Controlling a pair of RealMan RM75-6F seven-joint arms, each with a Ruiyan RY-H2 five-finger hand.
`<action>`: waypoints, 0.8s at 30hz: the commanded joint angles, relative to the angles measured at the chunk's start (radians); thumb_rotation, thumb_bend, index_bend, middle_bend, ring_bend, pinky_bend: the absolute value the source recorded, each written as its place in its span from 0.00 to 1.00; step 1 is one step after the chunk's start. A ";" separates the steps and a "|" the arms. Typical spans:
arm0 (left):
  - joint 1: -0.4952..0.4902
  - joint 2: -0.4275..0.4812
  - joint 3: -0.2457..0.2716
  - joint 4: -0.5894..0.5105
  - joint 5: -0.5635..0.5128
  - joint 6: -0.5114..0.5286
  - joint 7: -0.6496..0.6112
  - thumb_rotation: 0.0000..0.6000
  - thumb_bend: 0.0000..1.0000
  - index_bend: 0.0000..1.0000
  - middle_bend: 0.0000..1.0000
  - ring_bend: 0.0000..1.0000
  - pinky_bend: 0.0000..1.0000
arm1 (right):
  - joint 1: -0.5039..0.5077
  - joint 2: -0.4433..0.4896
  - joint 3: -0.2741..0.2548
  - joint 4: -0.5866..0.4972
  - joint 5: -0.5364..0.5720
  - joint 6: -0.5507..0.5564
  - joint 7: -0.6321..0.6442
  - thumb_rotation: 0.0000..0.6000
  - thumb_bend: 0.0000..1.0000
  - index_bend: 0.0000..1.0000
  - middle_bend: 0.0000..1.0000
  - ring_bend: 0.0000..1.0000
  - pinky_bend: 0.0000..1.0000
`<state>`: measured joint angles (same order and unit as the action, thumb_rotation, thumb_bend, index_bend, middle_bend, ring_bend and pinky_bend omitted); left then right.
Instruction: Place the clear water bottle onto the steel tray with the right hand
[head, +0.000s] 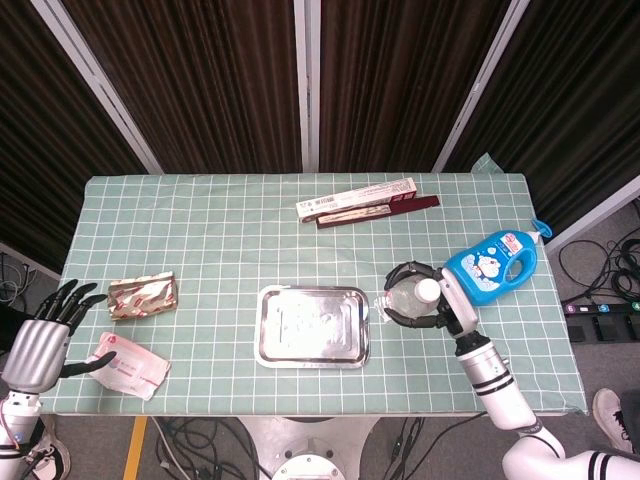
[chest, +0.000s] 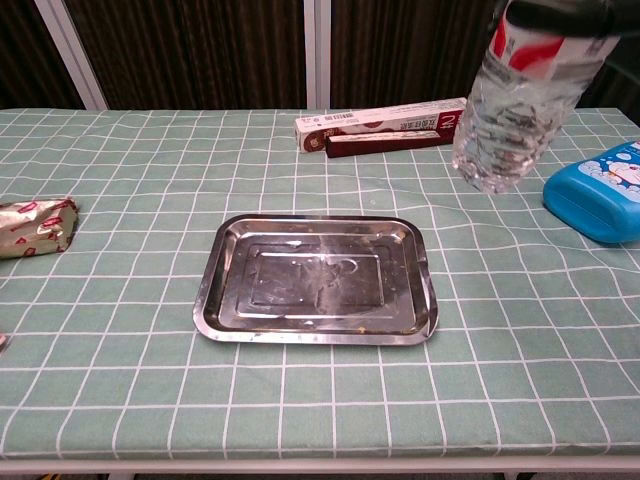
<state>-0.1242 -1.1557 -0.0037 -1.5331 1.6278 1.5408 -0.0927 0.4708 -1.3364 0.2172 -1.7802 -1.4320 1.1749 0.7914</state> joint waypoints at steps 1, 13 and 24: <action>0.001 -0.001 -0.001 0.002 -0.001 0.002 -0.005 0.82 0.09 0.26 0.23 0.10 0.18 | 0.011 -0.092 -0.050 0.263 0.092 -0.112 0.006 1.00 0.22 0.66 0.54 0.37 0.43; 0.000 0.006 -0.007 -0.004 -0.001 0.009 -0.008 0.82 0.09 0.26 0.23 0.10 0.18 | 0.057 -0.104 -0.006 0.163 0.039 -0.099 -0.041 1.00 0.22 0.66 0.54 0.37 0.43; 0.000 0.005 -0.007 -0.001 -0.010 -0.002 -0.009 0.82 0.09 0.26 0.23 0.10 0.18 | 0.115 -0.159 0.040 0.151 0.078 -0.126 -0.162 1.00 0.21 0.66 0.54 0.37 0.43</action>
<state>-0.1231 -1.1500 -0.0100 -1.5348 1.6182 1.5401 -0.1009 0.6239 -1.5605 0.2595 -1.5968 -1.3197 1.0090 0.6278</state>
